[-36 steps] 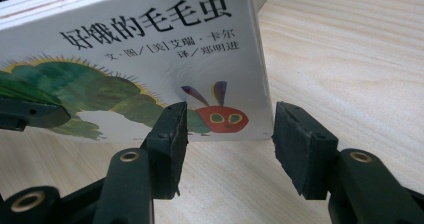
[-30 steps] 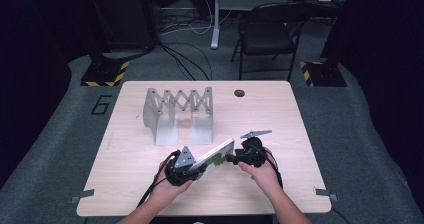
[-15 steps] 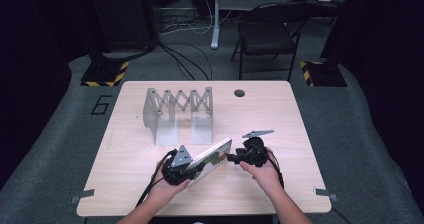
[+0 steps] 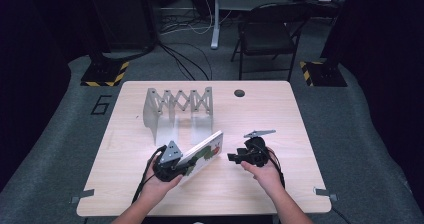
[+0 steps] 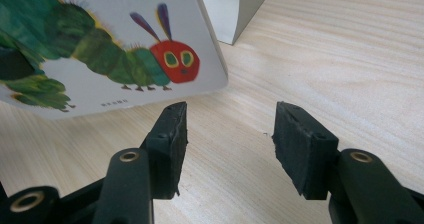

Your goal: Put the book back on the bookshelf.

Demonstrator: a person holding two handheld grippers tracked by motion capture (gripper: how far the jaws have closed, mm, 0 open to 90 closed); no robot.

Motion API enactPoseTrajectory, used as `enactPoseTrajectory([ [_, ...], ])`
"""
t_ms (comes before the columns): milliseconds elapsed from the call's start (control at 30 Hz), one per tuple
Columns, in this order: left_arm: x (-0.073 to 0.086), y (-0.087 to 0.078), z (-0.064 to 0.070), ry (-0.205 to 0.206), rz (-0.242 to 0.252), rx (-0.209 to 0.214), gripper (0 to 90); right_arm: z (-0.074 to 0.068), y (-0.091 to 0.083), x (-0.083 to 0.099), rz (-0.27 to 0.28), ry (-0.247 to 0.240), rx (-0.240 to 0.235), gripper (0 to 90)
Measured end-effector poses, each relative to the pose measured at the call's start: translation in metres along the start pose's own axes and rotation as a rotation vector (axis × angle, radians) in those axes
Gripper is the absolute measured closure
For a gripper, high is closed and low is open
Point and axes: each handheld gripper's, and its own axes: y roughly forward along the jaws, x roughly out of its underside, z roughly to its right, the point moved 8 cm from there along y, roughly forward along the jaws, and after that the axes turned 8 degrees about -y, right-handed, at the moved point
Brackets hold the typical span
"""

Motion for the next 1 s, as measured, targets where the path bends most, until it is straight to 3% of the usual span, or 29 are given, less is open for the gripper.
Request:
enactPoseTrajectory([
  [1000, 0.000, -0.030, -0.043, -0.054, 0.040, -0.108, 75.6, 0.006, 0.002, 0.001, -0.009, 0.014, 0.003, 47.4],
])
